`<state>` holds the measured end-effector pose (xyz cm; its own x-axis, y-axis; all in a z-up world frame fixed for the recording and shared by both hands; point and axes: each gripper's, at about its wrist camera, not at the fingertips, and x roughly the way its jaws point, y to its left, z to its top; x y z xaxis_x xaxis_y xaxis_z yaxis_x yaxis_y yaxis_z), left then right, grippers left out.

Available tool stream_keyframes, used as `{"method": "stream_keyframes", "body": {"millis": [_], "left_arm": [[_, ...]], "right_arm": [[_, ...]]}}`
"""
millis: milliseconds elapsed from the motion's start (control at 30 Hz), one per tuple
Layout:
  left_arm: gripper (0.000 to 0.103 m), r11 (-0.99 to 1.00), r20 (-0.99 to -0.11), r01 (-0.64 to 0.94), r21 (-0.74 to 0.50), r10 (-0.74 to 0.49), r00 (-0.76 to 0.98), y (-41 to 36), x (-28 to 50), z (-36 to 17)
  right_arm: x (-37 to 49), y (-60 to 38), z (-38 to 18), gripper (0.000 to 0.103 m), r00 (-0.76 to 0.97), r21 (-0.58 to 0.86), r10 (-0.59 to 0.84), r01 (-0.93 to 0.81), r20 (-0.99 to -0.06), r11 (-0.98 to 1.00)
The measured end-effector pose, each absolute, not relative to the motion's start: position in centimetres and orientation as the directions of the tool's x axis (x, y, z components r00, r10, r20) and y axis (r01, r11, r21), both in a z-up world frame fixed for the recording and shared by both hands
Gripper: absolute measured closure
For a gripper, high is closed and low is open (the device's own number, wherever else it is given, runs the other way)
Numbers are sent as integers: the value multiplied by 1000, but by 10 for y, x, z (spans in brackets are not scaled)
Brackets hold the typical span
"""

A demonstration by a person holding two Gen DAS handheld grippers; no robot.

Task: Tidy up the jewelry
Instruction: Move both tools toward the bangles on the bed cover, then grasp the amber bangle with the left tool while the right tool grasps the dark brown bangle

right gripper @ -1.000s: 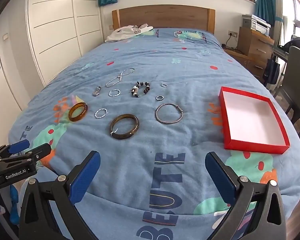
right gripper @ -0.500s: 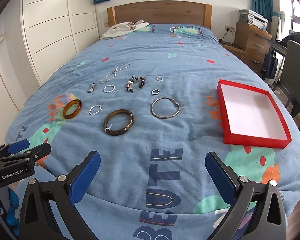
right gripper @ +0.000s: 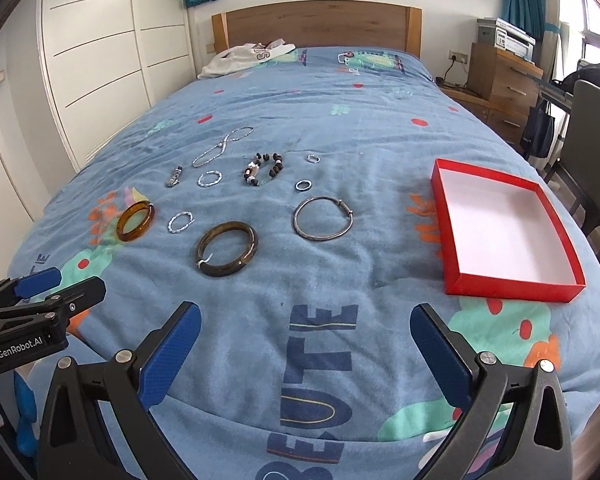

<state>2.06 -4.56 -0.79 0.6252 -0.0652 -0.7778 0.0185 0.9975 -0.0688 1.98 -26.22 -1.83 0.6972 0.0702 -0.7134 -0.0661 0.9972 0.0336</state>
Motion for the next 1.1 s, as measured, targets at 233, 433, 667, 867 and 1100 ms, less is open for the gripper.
{"method": "stream_keyframes", "body": {"millis": [233, 433, 667, 867, 1100], "left_arm": [[16, 998, -790, 41, -55, -69, 609, -53, 26, -12], [16, 998, -808, 46, -44, -63, 585, -54, 31, -19], [16, 999, -822, 29, -35, -45, 568, -47, 40, -23], [16, 999, -837, -21, -48, -29, 547, -28, 46, -33], [16, 997, -849, -60, -53, -13, 528, -13, 51, -47]], "right_arm": [[24, -270, -18, 1, 707, 35, 68, -62, -704, 997], [27, -273, -21, 1, 699, 46, 77, -63, -711, 997], [35, -271, -20, 4, 695, 53, 92, -78, -713, 996], [45, -265, -28, 4, 675, 84, 132, -104, -726, 991], [56, -249, -43, 4, 642, 108, 189, -164, -743, 981]]}}
